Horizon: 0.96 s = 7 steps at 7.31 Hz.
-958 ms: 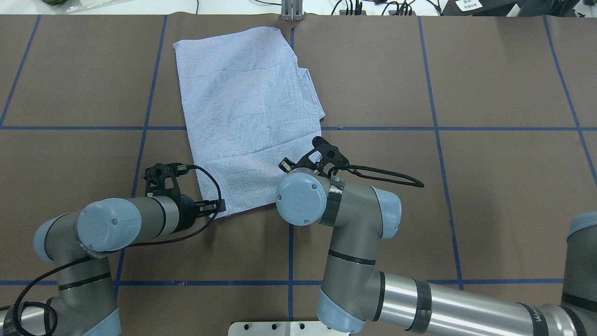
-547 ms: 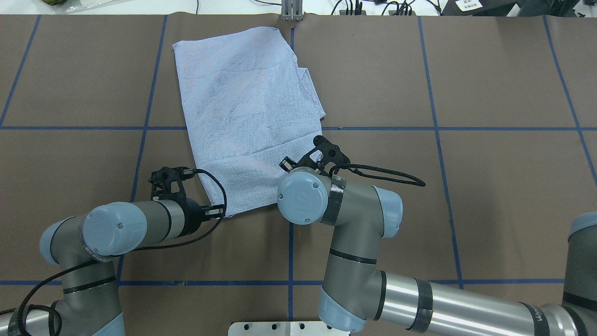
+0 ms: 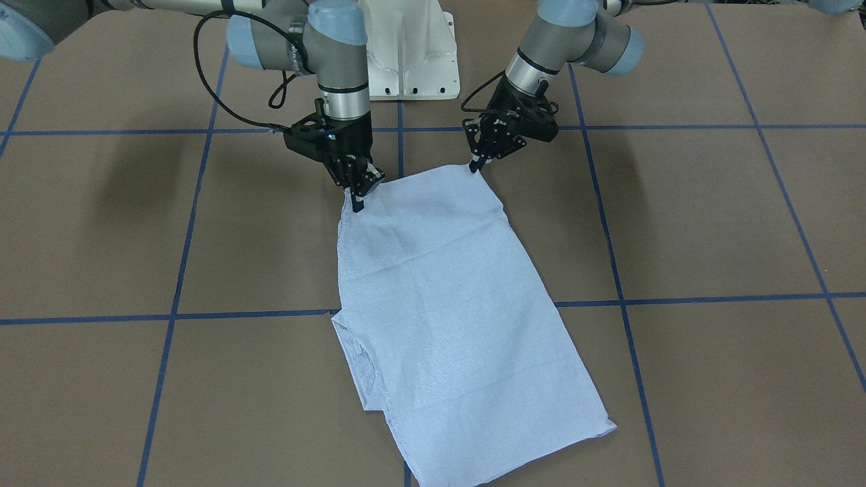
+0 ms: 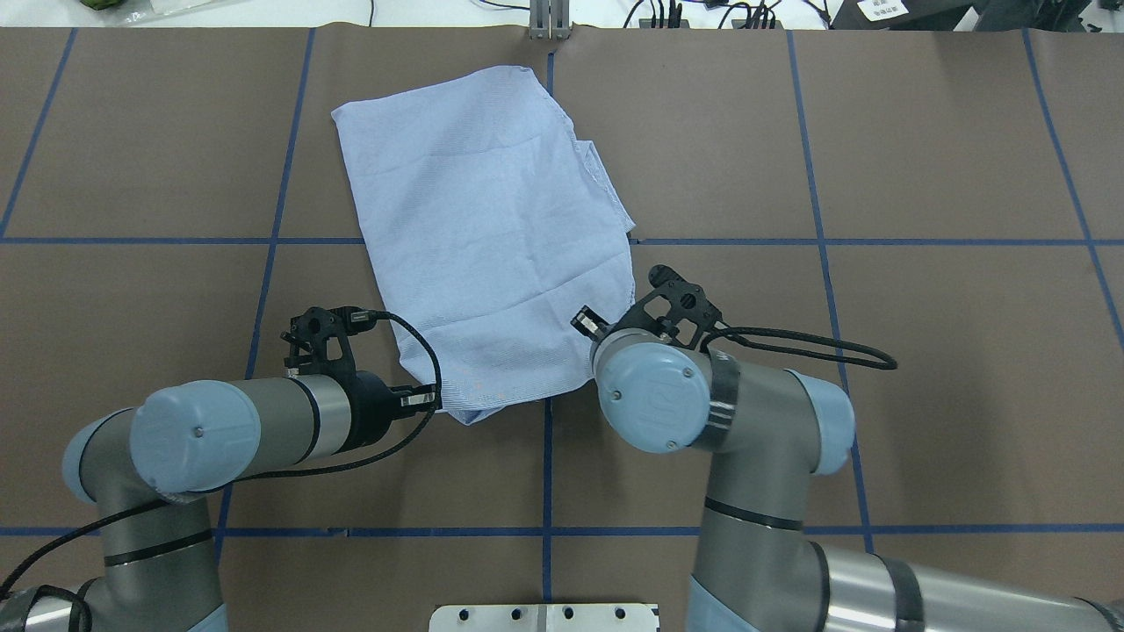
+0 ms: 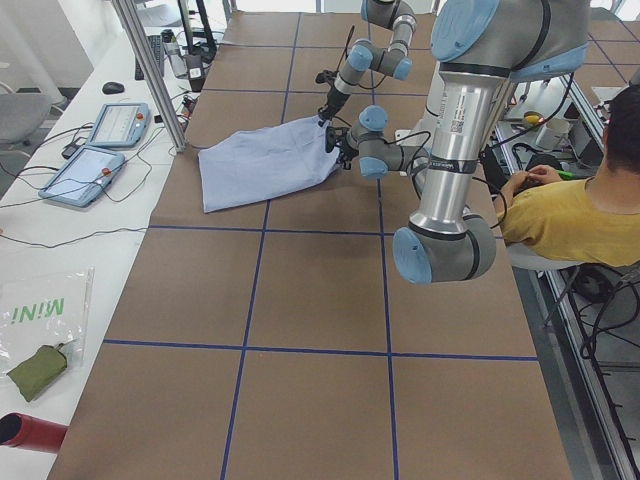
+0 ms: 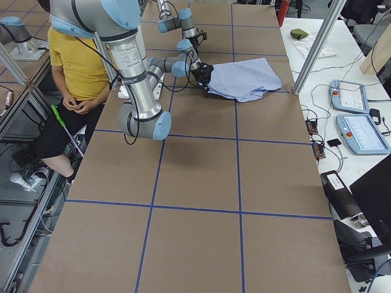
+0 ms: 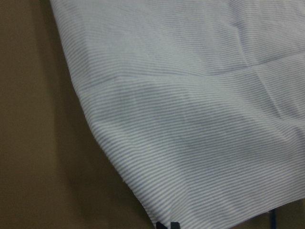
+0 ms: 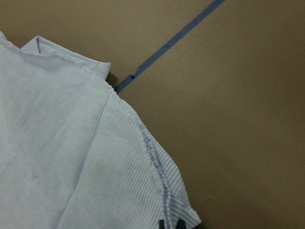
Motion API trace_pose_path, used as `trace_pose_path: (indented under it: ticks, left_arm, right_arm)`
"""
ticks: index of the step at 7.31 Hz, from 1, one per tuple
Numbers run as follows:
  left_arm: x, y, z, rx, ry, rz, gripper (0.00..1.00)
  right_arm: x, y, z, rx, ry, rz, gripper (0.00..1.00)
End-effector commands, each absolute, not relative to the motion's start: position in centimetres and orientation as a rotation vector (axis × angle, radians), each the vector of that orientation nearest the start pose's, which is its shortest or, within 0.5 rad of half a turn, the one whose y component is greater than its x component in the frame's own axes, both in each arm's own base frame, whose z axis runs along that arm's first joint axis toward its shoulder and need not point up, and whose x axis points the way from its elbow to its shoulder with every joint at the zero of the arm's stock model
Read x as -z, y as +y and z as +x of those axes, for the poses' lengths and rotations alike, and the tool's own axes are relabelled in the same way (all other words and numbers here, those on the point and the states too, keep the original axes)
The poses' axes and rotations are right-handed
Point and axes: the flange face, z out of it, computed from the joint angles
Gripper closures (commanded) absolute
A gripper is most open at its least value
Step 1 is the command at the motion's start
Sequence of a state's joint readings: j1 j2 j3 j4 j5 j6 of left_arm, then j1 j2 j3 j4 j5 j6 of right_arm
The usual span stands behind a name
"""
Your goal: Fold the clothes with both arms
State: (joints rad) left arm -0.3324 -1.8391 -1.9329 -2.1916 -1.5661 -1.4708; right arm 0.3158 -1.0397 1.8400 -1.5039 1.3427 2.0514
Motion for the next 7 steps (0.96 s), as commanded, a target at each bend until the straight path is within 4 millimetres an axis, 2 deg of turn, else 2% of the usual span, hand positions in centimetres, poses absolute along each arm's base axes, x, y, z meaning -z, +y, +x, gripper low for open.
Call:
trace_pose_path:
  ticks: [1,3,4,5,6,7]
  left_arm:
    - [-22.9,-27.7,45.2,0.171,1.311,0.249,1.00]
    - [-19.1,-22.3,43.4,0.125,1.351,0.141,1.00]
    - [-17.9,-20.0,40.8,0.123,1.364,0.087,1.00]
    - [-17.1,-18.4,38.1,0.112,1.374,0.058,1.00]
    - [-16.0,-18.0,36.1,0.110,1.373,0.053,1.00]
    - [-15.4,-18.0,35.3,0.106,1.366,0.045,1.00]
  right_arm:
    - [-22.1,-27.5,-48.8,-0.779,-0.949,0.141,1.00]
    - [-18.4,-19.8,-45.1,-0.695,-0.950,0.106,1.00]
    - [-17.2,-16.9,-43.6,-0.668,-0.953,0.096,1.00]
    - [-16.2,-15.4,-42.2,-0.649,-0.958,0.086,1.00]
    - [-16.0,-15.2,-41.8,-0.644,-0.953,0.090,1.00]
    - [-16.1,-15.9,-41.6,-0.657,-0.950,0.099,1.00]
